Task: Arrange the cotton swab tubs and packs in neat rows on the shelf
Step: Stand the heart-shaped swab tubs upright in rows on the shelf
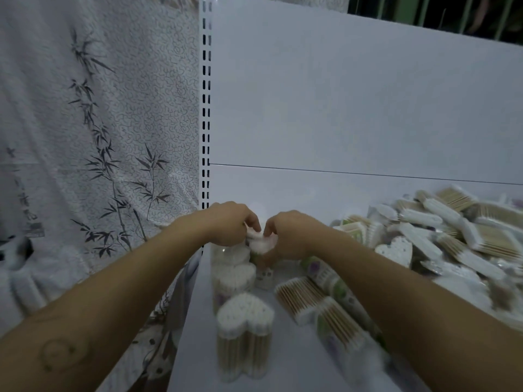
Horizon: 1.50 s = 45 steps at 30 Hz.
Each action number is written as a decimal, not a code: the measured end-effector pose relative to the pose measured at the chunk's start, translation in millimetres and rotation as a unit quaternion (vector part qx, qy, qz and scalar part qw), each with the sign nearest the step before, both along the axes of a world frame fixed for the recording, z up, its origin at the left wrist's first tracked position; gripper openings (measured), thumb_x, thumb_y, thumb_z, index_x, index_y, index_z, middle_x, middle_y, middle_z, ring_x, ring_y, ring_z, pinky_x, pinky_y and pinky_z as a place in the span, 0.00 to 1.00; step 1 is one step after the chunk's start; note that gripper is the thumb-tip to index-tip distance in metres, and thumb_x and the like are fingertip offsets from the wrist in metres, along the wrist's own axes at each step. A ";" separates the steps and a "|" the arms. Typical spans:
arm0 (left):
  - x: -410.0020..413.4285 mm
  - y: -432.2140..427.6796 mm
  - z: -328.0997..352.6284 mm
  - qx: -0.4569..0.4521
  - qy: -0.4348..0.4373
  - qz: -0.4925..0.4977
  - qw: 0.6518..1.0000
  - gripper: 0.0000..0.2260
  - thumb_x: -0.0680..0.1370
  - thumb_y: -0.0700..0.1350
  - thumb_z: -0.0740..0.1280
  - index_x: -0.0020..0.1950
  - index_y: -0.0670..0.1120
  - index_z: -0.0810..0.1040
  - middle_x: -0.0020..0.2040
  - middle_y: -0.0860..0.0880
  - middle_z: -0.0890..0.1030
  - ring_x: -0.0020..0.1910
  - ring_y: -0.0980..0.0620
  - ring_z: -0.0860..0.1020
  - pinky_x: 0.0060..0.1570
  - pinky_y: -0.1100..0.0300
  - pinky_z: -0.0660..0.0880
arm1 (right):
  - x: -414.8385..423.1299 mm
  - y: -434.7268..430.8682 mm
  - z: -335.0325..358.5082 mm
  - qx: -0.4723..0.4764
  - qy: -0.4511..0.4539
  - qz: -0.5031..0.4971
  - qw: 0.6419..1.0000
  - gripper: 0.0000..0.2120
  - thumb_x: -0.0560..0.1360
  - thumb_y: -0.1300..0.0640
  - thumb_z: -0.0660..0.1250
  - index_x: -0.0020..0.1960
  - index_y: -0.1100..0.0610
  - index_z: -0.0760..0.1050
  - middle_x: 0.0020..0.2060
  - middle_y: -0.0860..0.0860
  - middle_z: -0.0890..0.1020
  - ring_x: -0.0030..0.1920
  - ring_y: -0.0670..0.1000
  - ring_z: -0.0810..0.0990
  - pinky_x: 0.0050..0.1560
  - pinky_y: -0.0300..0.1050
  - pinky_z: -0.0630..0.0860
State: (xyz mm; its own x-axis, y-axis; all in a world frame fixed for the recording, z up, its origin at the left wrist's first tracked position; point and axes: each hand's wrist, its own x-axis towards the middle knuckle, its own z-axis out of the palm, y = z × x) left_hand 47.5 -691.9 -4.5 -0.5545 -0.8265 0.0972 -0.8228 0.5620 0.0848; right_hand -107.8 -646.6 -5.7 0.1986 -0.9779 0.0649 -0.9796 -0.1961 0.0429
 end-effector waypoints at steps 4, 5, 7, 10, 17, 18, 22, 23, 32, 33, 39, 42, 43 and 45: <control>3.1 7.9 5.2 -0.013 0.056 -0.033 0.998 0.15 0.79 0.44 0.61 0.64 0.56 0.76 0.64 0.54 0.76 0.61 0.53 0.73 0.63 0.52 0.71 | -14.4 6.1 11.1 0.013 -0.011 0.025 1.000 0.37 0.65 0.41 0.78 0.69 0.49 0.69 0.63 0.47 0.75 0.58 0.48 0.73 0.55 0.44 0.70; 4.7 11.1 7.4 -0.010 0.061 -0.044 0.997 0.13 0.79 0.46 0.62 0.63 0.56 0.77 0.62 0.54 0.77 0.60 0.54 0.74 0.61 0.53 0.72 | -16.4 6.1 10.4 0.013 0.001 0.027 1.000 0.35 0.65 0.43 0.78 0.68 0.48 0.70 0.63 0.46 0.75 0.57 0.48 0.73 0.55 0.44 0.71; 5.8 18.9 11.0 -0.014 0.051 -0.057 0.997 0.11 0.78 0.51 0.65 0.60 0.55 0.78 0.57 0.56 0.79 0.57 0.54 0.75 0.58 0.55 0.73 | -20.4 2.9 5.7 0.000 0.038 0.021 0.999 0.32 0.67 0.47 0.77 0.68 0.47 0.70 0.63 0.47 0.74 0.61 0.49 0.72 0.56 0.44 0.70; -1.4 26.1 11.7 -0.025 0.011 -0.053 0.998 0.14 0.75 0.60 0.69 0.57 0.55 0.78 0.49 0.58 0.78 0.50 0.55 0.76 0.50 0.57 0.74 | -26.2 -8.3 -3.9 -0.041 0.089 0.003 0.995 0.31 0.70 0.46 0.75 0.69 0.49 0.67 0.63 0.49 0.75 0.62 0.52 0.73 0.56 0.46 0.67; -23.0 20.2 7.9 -0.034 -0.042 -0.059 0.997 0.18 0.73 0.58 0.72 0.60 0.54 0.78 0.54 0.55 0.79 0.48 0.54 0.74 0.45 0.60 0.68 | -29.0 -24.0 -16.7 -0.038 0.220 -0.014 0.975 0.17 0.76 0.38 0.64 0.55 0.49 0.79 0.52 0.50 0.79 0.58 0.54 0.73 0.58 0.50 0.65; -24.0 19.4 8.2 -0.028 -0.041 -0.061 0.997 0.18 0.73 0.57 0.72 0.60 0.54 0.78 0.54 0.55 0.79 0.48 0.54 0.74 0.45 0.60 0.68 | -29.4 -24.9 -14.9 -0.046 0.227 -0.017 0.973 0.14 0.76 0.40 0.65 0.48 0.50 0.78 0.46 0.49 0.78 0.56 0.54 0.74 0.58 0.50 0.65; -25.2 16.9 7.8 -0.033 -0.041 -0.061 0.997 0.16 0.74 0.55 0.72 0.60 0.53 0.78 0.54 0.55 0.79 0.47 0.55 0.73 0.44 0.61 0.67 | -32.9 -28.2 -12.4 -0.060 0.230 -0.055 0.970 0.13 0.77 0.45 0.64 0.41 0.53 0.68 0.38 0.49 0.71 0.45 0.53 0.71 0.58 0.50 0.64; -25.6 16.7 7.1 -0.043 -0.046 -0.059 0.996 0.15 0.74 0.55 0.71 0.60 0.54 0.78 0.54 0.55 0.79 0.47 0.55 0.72 0.44 0.61 0.67 | -34.2 -28.8 -12.2 -0.058 0.227 -0.064 0.970 0.12 0.77 0.45 0.64 0.44 0.53 0.69 0.38 0.49 0.70 0.45 0.53 0.70 0.58 0.50 0.64; -24.1 12.1 2.6 -0.081 -0.077 -0.045 0.993 0.19 0.76 0.59 0.68 0.64 0.54 0.75 0.61 0.52 0.75 0.58 0.52 0.72 0.49 0.59 0.64 | -18.9 -40.4 -18.2 0.031 0.203 -0.008 0.979 0.20 0.74 0.39 0.66 0.60 0.51 0.76 0.49 0.48 0.79 0.56 0.51 0.74 0.65 0.52 0.61; -25.0 12.1 2.2 -0.070 -0.077 -0.038 0.994 0.19 0.76 0.58 0.68 0.64 0.54 0.75 0.61 0.52 0.75 0.57 0.52 0.72 0.49 0.59 0.64 | -19.0 -42.4 -20.2 0.040 0.213 -0.015 0.976 0.19 0.74 0.38 0.66 0.54 0.51 0.76 0.47 0.48 0.78 0.58 0.52 0.74 0.66 0.53 0.60; -31.0 12.4 2.6 -0.061 -0.087 -0.027 0.994 0.20 0.76 0.59 0.68 0.64 0.52 0.75 0.60 0.51 0.77 0.50 0.53 0.69 0.47 0.59 0.66 | -27.9 -44.7 -26.2 -0.028 0.215 -0.031 0.976 0.12 0.76 0.47 0.63 0.39 0.51 0.66 0.34 0.47 0.69 0.52 0.52 0.77 0.61 0.52 0.62; -28.4 14.6 2.2 -0.072 -0.093 -0.025 0.993 0.20 0.76 0.59 0.67 0.64 0.51 0.74 0.59 0.51 0.76 0.49 0.53 0.68 0.46 0.59 0.65 | -29.5 -42.8 -23.8 -0.009 0.228 -0.037 0.973 0.13 0.76 0.44 0.65 0.43 0.53 0.69 0.38 0.48 0.73 0.55 0.53 0.76 0.64 0.54 0.61; -27.2 14.9 2.1 -0.074 -0.091 -0.025 0.993 0.20 0.76 0.59 0.67 0.64 0.51 0.74 0.59 0.51 0.76 0.49 0.53 0.68 0.46 0.59 0.65 | -29.3 -41.4 -19.8 0.003 0.232 -0.036 0.972 0.14 0.76 0.43 0.66 0.47 0.54 0.72 0.43 0.49 0.76 0.57 0.53 0.75 0.67 0.56 0.60; -25.1 15.1 3.2 -0.074 -0.082 -0.026 0.994 0.20 0.76 0.59 0.67 0.65 0.52 0.74 0.59 0.51 0.76 0.51 0.53 0.70 0.46 0.59 0.65 | -29.3 -34.2 -6.0 0.003 0.218 -0.027 0.976 0.19 0.75 0.42 0.68 0.58 0.54 0.77 0.54 0.50 0.79 0.61 0.54 0.74 0.70 0.57 0.59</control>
State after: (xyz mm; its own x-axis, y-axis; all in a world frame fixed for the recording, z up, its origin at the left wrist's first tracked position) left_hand 22.4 -676.8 -1.3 -0.6151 -0.7794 0.1196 -0.7878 0.6010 -0.1351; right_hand -137.1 -680.8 -11.7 0.1544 -0.9878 -0.0205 -0.8774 -0.1466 0.4568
